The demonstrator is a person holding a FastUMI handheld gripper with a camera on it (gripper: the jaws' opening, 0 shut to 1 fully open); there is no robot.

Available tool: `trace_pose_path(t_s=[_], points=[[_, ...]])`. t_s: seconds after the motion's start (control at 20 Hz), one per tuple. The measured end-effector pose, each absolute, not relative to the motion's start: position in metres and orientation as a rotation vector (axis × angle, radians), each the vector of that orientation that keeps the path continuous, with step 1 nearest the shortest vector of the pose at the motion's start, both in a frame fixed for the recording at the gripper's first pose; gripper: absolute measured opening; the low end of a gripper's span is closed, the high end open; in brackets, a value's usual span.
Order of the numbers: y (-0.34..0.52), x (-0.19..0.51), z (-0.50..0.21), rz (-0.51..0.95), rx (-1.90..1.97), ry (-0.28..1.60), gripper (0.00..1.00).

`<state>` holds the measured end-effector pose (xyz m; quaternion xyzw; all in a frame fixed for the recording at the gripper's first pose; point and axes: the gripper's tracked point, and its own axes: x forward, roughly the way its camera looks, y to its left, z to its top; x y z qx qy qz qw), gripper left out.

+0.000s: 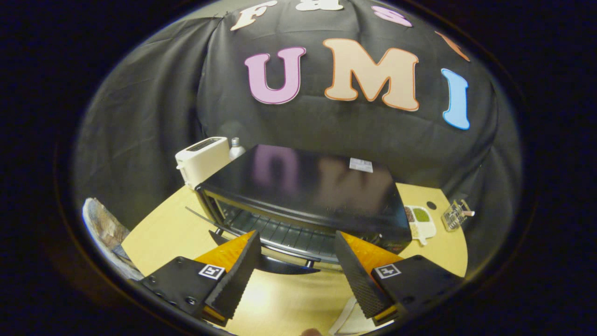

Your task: Open the toaster oven, put the food inside, and close the toaster oven door.

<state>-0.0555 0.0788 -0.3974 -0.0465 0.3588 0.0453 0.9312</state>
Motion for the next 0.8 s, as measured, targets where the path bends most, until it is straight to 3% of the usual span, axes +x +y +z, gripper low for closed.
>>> trace_pose_path(t_s=[0.8], points=[[0.092,-0.18,-0.487,0.196,0.023,1.01,1.0]])
